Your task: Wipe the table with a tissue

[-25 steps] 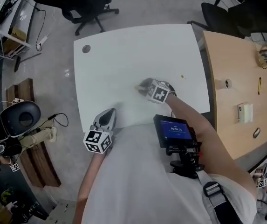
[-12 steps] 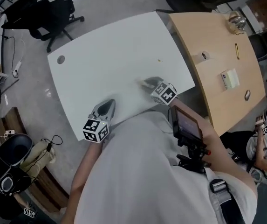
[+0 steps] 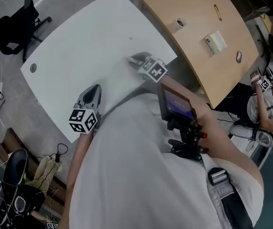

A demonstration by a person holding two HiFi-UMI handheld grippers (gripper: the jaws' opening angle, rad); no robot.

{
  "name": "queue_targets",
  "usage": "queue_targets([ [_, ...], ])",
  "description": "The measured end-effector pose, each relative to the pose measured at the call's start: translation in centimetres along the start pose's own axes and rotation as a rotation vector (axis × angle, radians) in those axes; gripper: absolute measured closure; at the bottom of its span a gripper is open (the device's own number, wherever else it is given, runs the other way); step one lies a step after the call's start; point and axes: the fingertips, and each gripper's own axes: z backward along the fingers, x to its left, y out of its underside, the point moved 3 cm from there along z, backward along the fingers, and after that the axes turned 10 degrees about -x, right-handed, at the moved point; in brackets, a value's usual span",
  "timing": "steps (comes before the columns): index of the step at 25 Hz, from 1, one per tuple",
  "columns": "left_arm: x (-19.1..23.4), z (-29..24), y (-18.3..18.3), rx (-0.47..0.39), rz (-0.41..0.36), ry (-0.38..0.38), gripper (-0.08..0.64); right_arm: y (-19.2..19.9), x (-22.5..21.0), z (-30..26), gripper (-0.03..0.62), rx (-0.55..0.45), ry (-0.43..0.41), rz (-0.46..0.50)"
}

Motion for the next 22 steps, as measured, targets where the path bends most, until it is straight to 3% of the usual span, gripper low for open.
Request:
queue_targets([
  [6, -1.7, -2.3, -0.5, 0.022, -0.01, 0.012, 0.555, 0.8, -2.2, 1.5, 0.495, -0.007, 0.03, -0.057],
  [12, -2.0, -3.1, -0.9, 0.038, -0.004, -0.044, 0.555, 3.1, -9.3, 2.2, 0.495, -0.056, 0.223, -0.304],
  [17, -1.6, -3.5, -1.0, 0.061, -0.009, -0.089, 0.555, 4.0, -14.3, 1.4, 0.495, -0.071, 0.335, -0.445],
  [22, -1.5, -4.3, -1.3, 0.079, -0.01, -0.107, 0.555, 3.6, -15.5, -0.5, 0.495, -0.061, 0.364, -0.474],
])
